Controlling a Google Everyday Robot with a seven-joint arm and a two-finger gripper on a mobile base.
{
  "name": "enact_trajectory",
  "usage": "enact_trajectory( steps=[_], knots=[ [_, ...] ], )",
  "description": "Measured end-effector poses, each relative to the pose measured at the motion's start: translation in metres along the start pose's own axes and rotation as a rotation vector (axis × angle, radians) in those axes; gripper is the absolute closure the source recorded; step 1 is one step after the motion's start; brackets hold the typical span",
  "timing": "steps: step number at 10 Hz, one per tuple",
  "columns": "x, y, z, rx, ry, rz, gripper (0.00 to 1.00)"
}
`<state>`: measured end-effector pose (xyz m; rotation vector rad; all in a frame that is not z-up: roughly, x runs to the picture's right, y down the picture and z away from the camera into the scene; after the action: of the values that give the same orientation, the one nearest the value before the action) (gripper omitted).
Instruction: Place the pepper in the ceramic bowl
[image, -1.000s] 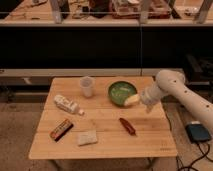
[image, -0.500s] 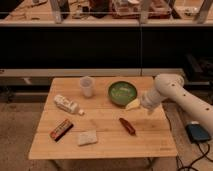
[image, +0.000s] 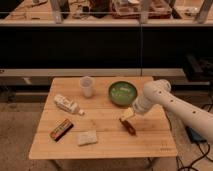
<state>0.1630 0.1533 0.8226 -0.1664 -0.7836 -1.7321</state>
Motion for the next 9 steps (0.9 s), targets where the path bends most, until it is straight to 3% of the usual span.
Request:
enact_trajectory(
  steps=[3,6,9],
  knots=[
    [-0.001,-0.005,0.005,-0.001,0.005,-0.026,0.20],
    [-0.007,-0.022,0.030,-0.020,-0.004,-0.098,0.20],
    [-0.011,-0.019,0.047,-0.041,-0.018,-0.090,0.20]
  ],
)
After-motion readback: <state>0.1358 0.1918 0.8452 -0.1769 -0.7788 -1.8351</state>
